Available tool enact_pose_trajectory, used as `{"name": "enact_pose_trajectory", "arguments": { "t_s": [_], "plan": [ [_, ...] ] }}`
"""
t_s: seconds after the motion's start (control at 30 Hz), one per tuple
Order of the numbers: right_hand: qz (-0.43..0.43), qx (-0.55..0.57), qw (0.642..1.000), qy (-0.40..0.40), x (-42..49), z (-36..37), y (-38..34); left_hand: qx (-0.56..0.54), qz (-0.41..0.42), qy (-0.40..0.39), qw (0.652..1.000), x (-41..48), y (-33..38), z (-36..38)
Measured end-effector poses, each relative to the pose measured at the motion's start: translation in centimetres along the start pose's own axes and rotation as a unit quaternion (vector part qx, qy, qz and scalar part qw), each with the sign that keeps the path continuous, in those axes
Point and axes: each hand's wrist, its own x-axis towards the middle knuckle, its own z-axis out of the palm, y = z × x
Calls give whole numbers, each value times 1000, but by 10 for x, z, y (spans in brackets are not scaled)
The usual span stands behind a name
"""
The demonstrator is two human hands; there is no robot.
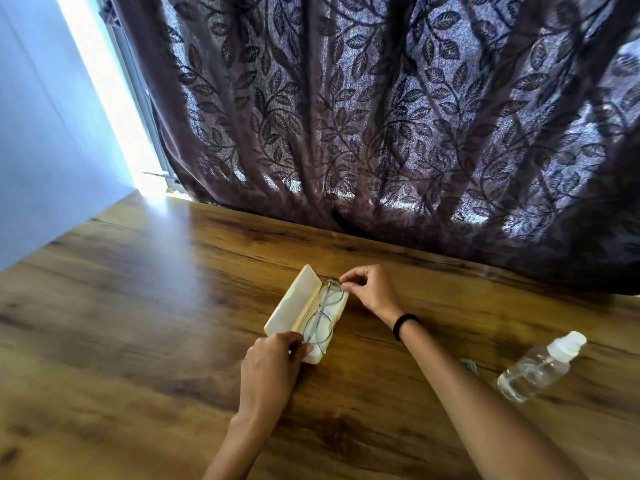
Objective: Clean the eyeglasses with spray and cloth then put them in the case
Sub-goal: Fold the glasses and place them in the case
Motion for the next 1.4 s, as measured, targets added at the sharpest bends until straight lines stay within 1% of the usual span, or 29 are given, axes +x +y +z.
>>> {"name": "enact_pose_trajectory", "arguments": {
  "t_s": [0.1,0.2,0.37,0.5,0.6,0.73,0.83,0.97,1.13,1.4],
  "plan": [
    [-9,-23,1000,9,-9,1,8,60,45,10,997,-6,5,0],
    [-18,-19,999,25,-18,3,14,97,56,2,994,-8,9,-1],
    [-28,-22,999,36,-25,4,17,137,83,17,987,-10,10,-1],
    [-32,-19,999,33,-28,2,19,115,75,39,990,-10,6,4],
    [-29,-17,999,27,-31,0,21,67,57,43,995,-10,2,8],
    [-35,-32,999,16,-34,-3,25,-7,43,72,996,-9,-2,11],
    [-47,-45,998,14,-36,-4,25,-33,25,76,996,-7,-4,12],
    [-51,-45,998,13,-38,-10,25,-48,14,76,996,-6,-6,12],
    [-36,-35,999,-13,-37,-16,24,-56,-12,74,996,-6,-7,14],
    [-29,-33,999,-23,-38,-16,26,-62,-16,69,996,-6,-7,13]
  ]
}}
